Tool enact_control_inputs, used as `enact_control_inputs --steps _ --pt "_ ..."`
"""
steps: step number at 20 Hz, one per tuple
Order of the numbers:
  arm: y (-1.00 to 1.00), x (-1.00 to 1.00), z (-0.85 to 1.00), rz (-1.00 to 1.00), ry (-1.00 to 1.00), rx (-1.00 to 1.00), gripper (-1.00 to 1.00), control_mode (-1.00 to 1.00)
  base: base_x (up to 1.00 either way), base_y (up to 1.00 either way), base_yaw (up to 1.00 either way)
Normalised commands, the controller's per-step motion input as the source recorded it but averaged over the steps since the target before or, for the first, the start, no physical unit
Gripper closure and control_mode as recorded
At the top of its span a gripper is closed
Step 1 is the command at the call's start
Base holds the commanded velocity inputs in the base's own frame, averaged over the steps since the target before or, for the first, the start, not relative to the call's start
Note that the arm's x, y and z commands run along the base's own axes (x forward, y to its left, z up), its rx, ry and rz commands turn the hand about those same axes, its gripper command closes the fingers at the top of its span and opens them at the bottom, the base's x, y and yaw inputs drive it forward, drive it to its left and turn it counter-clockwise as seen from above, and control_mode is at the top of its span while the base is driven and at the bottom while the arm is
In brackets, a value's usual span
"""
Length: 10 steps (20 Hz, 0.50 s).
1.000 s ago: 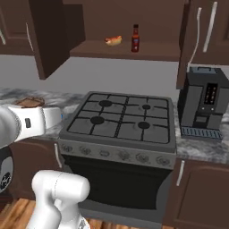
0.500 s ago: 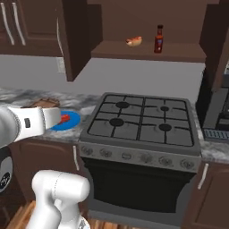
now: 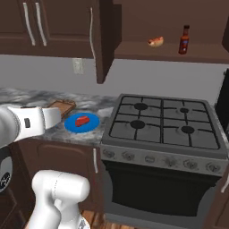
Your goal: Pick the steak from the plate and place it on the cutting board. Then pick the condiment bottle from the cabinet and place it next to the cutting board.
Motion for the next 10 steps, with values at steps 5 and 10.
enact_control_inputs --steps 5,10 --pt "0.00 0.00 0.00 0.00 0.00 0.00 -1.00 1.00 -0.08 0.50 0.00" --pt "0.00 0.00 0.00 0.00 0.00 0.00 -1.00 1.00 -0.08 0.49 0.00"
